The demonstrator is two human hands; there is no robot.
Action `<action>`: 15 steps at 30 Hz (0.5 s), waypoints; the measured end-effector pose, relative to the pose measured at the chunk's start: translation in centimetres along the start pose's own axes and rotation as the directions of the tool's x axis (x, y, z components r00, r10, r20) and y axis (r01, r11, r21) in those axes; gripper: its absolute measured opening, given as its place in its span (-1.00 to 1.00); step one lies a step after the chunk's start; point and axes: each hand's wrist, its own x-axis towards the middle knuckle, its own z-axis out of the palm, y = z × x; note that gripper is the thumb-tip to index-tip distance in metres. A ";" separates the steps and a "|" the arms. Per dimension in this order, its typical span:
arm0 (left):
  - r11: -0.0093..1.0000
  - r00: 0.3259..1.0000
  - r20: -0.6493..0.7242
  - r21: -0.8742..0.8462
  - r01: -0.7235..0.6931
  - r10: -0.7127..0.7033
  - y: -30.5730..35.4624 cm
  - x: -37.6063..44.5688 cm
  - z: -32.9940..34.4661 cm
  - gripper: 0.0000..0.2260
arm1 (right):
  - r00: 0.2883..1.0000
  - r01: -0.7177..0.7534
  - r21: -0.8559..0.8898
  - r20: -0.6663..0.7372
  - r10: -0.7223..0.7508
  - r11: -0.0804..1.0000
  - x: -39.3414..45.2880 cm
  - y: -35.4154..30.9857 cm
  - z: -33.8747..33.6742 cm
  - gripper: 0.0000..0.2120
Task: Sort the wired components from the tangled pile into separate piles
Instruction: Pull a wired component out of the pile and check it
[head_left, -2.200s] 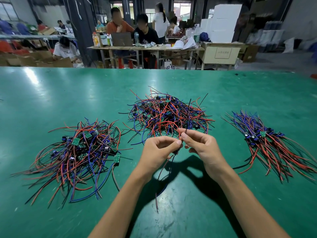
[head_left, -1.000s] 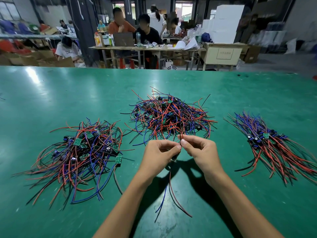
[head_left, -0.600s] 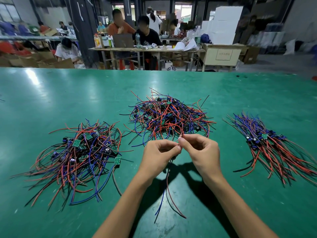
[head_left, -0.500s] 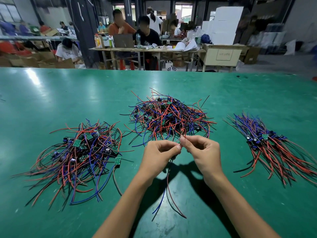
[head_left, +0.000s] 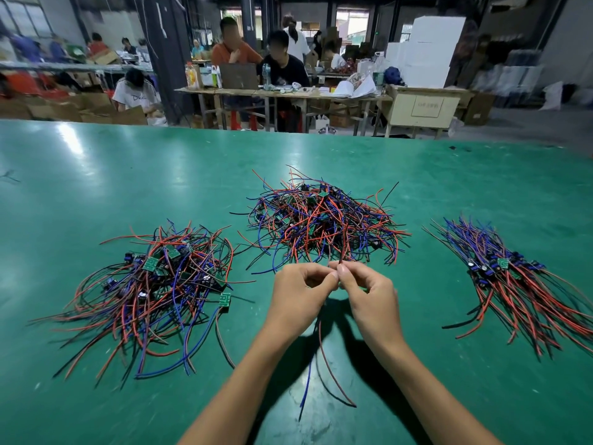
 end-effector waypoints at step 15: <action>0.978 0.981 0.180 0.177 -0.107 0.074 0.7 -0.7 0.8 -0.91 | 0.924 -0.279 0.353 -0.153 0.350 0.893 2.2 -0.8 -1.8 -0.76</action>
